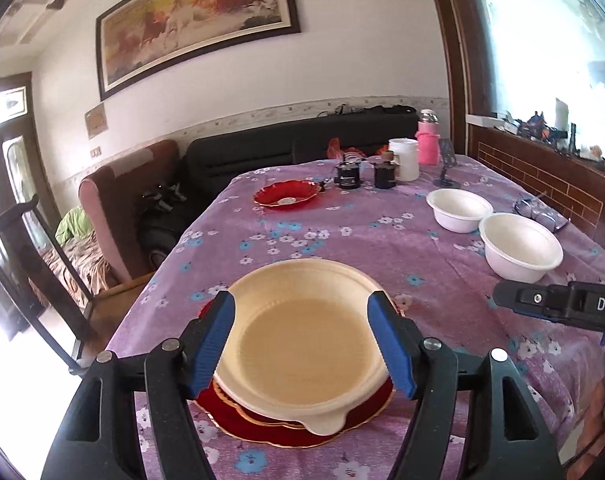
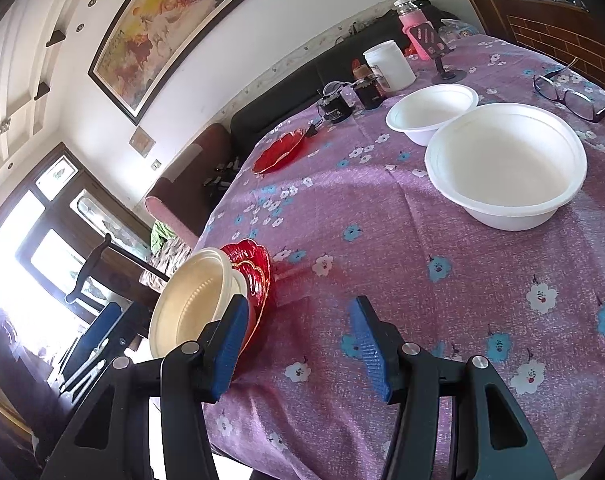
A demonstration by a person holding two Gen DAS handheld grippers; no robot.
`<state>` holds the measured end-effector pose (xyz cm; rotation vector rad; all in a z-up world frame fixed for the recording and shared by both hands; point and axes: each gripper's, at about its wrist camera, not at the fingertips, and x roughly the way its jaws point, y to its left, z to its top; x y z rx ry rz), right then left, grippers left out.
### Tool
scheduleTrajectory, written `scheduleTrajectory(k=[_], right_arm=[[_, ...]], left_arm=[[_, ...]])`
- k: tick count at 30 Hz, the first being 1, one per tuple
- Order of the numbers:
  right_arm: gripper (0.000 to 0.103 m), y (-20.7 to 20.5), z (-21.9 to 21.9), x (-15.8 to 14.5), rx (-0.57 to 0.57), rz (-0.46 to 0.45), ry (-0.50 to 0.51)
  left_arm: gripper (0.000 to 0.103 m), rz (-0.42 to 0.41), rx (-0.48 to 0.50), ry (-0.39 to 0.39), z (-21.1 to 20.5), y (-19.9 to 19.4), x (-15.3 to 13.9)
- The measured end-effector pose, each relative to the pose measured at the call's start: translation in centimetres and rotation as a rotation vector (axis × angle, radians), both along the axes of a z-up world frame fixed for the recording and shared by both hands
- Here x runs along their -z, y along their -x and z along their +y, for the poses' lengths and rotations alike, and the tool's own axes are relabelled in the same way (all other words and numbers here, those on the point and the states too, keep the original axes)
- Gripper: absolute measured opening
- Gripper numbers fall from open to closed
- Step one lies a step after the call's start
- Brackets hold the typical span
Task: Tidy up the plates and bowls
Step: 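Open both tools and release the beige bowl on the stack, then move both tools toward the large white bowl on the cloth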
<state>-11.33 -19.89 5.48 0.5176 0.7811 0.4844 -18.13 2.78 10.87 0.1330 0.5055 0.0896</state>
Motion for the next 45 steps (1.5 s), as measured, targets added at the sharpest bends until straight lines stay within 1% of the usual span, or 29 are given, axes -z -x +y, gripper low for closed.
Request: scheduleTrajectory(k=[14,19,26,29,33,35,36,38,39,41,44,45], right_arm=[[0.058,0.8,-2.8,0.0,0.025,-0.015,-0.03],[0.058,1.2,-4.4,-0.2,0.049,-0.031,-0.038],[0.058,1.9,-7.7,-0.6,0.108,-0.051,-0.067],[0.058,2.2,-9.5,-0.7,0.149,-0.056,-0.079],[0.058,2.5,-12.0,-0.4,0.204,-0.055,-0.094],[0.058,2.5,-13.5,-0.1,0.243,-0.05,-0.095],[0.058,2.5,-14.0,0.0,0.258,-0.047,-0.092],[0.058,2.2,-15.3,0.4,0.301,-0.032,-0.079],[0.058,2.0,-15.9,0.5,0.313,-0.028,-0.079],[0.058,1.4,-17.0,0.6,0.348,-0.021,-0.056],[0.057,0.1,-18.3,0.7,0.379,-0.01,-0.024],[0.057,-0.3,-18.5,0.7,0.384,-0.004,-0.016]], left_arm=[[0.069,0.015,0.062,-0.104,-4.8,-0.8,1.2],[0.069,0.034,0.091,-0.124,-6.4,-1.1,1.8],[0.069,0.063,0.149,-0.144,-9.1,-1.4,2.8],[0.073,0.1,0.208,-0.111,-10.1,-1.5,3.4],[0.073,0.169,0.284,-0.055,-11.5,-2.0,4.2],[0.073,0.206,0.323,-0.005,-11.8,-2.7,4.5],[0.073,0.24,0.356,0.043,-12.1,-3.6,4.3],[0.073,0.291,0.381,0.115,-12.3,-5.2,4.1],[0.073,0.323,0.399,0.178,-12.3,-6.3,3.8],[0.073,0.365,0.42,0.274,-12.6,-8.6,3.0],[0.071,0.391,0.414,0.333,-13.4,-11.3,2.5],[0.069,0.396,0.401,0.335,-13.8,-12.4,2.4]])
